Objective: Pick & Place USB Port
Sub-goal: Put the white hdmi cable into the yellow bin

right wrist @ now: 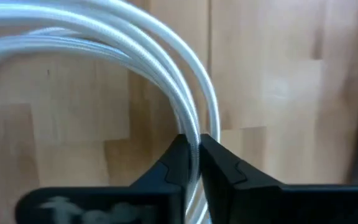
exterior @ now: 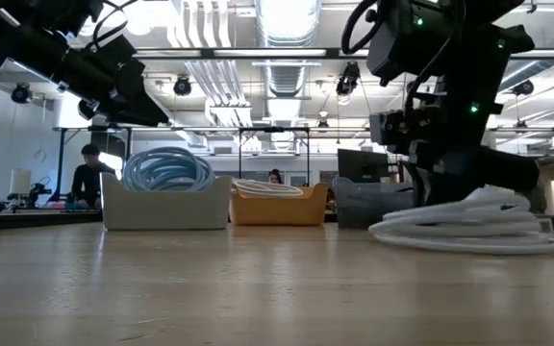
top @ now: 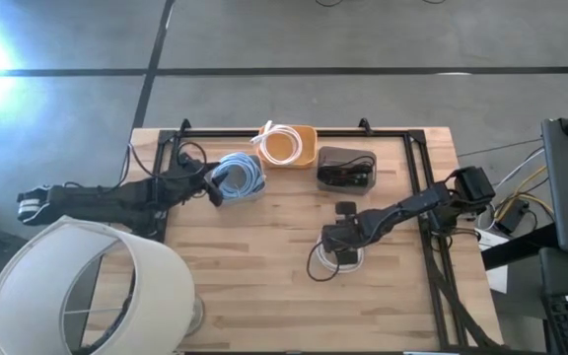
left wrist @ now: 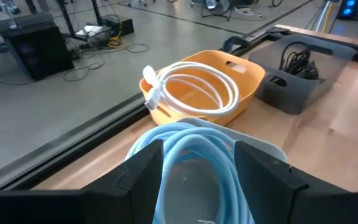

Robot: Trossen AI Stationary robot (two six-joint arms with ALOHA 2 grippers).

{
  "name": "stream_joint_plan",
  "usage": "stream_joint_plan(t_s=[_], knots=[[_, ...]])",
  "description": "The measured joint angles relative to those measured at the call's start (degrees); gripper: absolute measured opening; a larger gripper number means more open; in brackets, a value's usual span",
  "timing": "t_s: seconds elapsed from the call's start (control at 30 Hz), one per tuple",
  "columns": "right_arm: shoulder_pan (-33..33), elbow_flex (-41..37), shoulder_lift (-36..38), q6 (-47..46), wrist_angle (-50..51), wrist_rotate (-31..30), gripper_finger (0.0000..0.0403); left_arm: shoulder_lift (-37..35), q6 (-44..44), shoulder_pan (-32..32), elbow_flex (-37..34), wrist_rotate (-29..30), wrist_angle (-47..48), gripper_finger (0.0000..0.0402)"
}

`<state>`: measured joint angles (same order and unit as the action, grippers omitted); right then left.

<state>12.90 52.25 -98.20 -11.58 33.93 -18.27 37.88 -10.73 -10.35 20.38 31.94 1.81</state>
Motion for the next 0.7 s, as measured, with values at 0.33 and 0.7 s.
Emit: stream_joint_plan(t_s=[0.33, 0.7], knots=[[-0.21, 6.43, 3.26, 5.88, -0.94, -7.75, 0.0017, 0.95, 0.64, 0.00, -0.02, -0.92, -0.53, 0.0199], [-9.89, 16.28, 3.50, 35.53, -21.76, -28.35, 0.0020, 0.99, 0.63, 0.00, -0.02, -0.89, -0.71, 0.0199]])
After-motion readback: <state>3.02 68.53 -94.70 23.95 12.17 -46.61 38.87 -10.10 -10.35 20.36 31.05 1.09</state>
